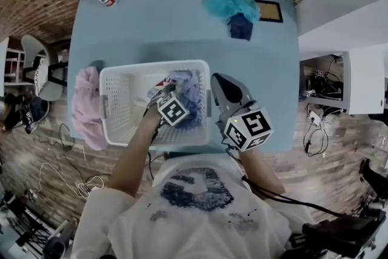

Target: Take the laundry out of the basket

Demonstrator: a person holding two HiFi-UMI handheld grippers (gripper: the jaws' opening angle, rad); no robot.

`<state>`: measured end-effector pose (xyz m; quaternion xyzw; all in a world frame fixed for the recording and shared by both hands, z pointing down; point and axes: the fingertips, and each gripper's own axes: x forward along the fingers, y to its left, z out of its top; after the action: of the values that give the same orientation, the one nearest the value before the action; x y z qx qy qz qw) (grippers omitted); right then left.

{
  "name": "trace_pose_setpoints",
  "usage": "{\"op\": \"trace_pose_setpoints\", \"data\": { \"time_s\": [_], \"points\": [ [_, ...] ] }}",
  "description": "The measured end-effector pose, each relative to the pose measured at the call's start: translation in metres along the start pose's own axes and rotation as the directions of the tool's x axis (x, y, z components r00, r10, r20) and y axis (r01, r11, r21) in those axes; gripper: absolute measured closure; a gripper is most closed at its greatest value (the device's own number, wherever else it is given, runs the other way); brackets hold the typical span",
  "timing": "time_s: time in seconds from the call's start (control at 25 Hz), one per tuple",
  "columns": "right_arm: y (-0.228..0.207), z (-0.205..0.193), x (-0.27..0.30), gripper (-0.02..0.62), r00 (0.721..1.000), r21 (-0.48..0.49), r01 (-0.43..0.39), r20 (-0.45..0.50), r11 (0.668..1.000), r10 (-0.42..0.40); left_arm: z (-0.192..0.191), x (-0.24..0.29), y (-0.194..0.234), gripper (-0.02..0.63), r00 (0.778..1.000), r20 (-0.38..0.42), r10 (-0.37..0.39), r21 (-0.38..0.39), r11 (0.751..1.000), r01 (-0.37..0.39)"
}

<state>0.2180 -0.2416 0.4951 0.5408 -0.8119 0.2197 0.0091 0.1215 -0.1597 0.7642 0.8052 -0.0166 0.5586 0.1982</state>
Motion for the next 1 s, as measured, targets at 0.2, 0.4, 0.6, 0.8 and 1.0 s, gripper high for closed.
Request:
{"op": "trace_pose_setpoints", "data": {
  "time_s": [0.2,0.4,0.6,0.8,1.0],
  "points": [
    [-0.006,-0.001,-0.003,0.597,1.0,0.005,0.017,0.003,1.0,-0.017,-0.006,0.017,0.012,0.029,0.994,-0.035,0.106,0.074,0.992,-0.103],
    [-0.002,-0.001,-0.005,0.597,1.0,0.015,0.02,0.01,1.0,-0.02,-0.009,0.02,0.018,0.035,0.987,-0.044,0.154,0.1,0.984,-0.149],
    [0.004,0.0,-0.008,0.597,1.0,0.015,0.016,0.017,1.0,-0.016,-0.011,0.016,0.03,0.139,0.976,-0.064,0.208,0.14,0.97,-0.197],
    [0.005,-0.002,-0.013,0.597,0.999,0.018,0.028,0.019,0.999,-0.028,-0.008,0.009,0.044,0.274,0.967,-0.047,0.25,0.136,0.961,-0.241],
    [0.01,-0.004,-0.018,0.597,0.999,0.016,0.029,0.023,0.999,-0.029,-0.007,0.004,0.05,0.366,0.964,-0.041,0.262,0.126,0.958,-0.256]
  ]
}}
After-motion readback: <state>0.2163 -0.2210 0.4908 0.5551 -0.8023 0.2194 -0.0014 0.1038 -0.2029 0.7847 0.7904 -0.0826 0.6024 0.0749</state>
